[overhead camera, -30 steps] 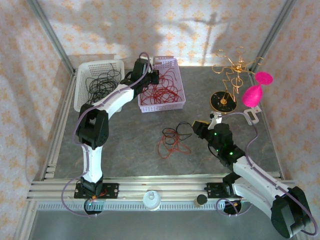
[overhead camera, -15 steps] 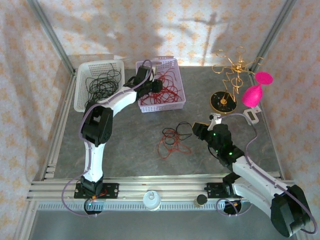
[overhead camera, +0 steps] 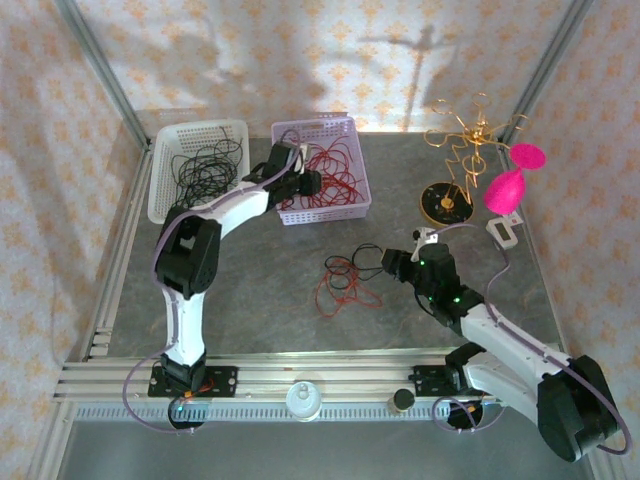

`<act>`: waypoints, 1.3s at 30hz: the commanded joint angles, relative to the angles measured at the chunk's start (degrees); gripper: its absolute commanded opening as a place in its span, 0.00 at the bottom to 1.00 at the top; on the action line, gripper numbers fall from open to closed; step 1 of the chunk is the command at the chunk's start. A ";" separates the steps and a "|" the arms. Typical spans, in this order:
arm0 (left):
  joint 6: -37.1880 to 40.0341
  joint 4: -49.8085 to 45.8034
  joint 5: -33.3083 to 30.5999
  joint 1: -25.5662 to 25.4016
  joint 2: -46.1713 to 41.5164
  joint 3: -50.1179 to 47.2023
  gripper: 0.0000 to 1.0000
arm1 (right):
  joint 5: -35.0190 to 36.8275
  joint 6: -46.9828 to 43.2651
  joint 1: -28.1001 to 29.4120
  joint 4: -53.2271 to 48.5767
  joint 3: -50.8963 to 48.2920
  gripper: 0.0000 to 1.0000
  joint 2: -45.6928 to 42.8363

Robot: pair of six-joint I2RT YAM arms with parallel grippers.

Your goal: Untangle the cables

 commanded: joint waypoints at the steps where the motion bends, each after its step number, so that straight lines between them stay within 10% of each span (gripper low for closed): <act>1: -1.52 4.64 -0.07 -0.05 -11.32 -6.65 0.37 | 2.04 -2.23 -0.20 -3.72 3.37 0.44 0.27; 16: -17.59 1.02 -15.77 -17.08 -33.88 -40.91 0.47 | -4.23 -2.13 -0.22 -14.03 7.11 0.46 2.91; 39: -51.64 -1.91 -20.17 -38.13 -28.72 -47.57 0.54 | -7.27 -1.45 -0.25 -1.73 -3.65 0.46 -0.29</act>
